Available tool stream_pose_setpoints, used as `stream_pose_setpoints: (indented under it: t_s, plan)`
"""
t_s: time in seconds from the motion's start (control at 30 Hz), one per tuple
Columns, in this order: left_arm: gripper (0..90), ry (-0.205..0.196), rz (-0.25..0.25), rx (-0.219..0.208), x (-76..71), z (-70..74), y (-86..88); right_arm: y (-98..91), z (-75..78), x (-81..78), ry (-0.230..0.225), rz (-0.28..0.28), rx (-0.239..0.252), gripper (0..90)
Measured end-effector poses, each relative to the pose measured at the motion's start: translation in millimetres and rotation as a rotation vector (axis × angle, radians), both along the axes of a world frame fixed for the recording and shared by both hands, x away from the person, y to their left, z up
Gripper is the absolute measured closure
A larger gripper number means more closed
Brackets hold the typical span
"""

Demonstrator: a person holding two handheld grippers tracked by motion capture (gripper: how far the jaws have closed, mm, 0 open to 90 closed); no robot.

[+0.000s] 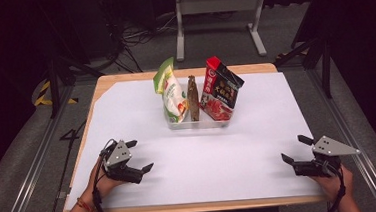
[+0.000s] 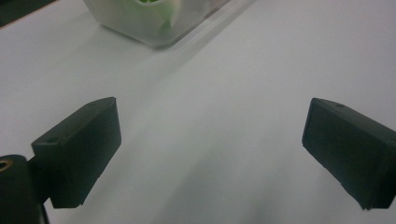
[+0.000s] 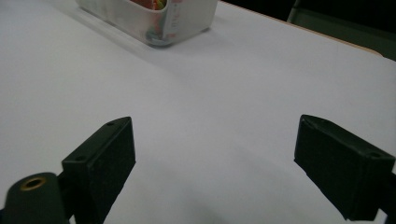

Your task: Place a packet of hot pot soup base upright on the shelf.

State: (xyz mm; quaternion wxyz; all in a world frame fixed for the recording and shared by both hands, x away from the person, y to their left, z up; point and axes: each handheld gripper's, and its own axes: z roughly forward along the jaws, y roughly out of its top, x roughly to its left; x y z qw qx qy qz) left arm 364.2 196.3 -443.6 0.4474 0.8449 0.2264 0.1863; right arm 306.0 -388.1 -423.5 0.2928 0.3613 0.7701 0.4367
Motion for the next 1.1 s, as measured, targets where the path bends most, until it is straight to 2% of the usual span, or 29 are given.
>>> stream_pose_setpoints:
  t_s: [0.13,0.33,0.5,0.6,0.87,1.1]
  plan:
    - [5.2,-0.001,-0.002,0.005,-0.6,-0.2,-0.8,-1.8,-0.4,-0.6,-0.005,-0.005,0.009,12.8]
    - [5.2,-0.004,-0.004,-0.004,-1.0,0.1,0.7,1.1,-3.1,-0.1,-0.010,-0.002,-0.015,12.5]
    - [5.2,-0.004,-0.008,0.011,-2.7,-1.6,1.0,1.7,-6.1,0.1,-0.010,-0.008,-0.020,12.5]
    - [5.2,-0.009,-0.009,0.005,-3.7,-0.4,1.8,2.6,-7.4,-0.2,-0.013,-0.012,-0.029,12.4]
    - [5.2,-0.004,-0.010,0.008,-2.5,-1.1,-0.4,1.0,-9.5,1.6,-0.003,-0.014,-0.019,11.7]
    - [5.2,0.002,-0.008,0.011,-1.1,-2.1,-2.5,3.7,-10.7,1.8,-0.002,-0.007,-0.043,11.5]
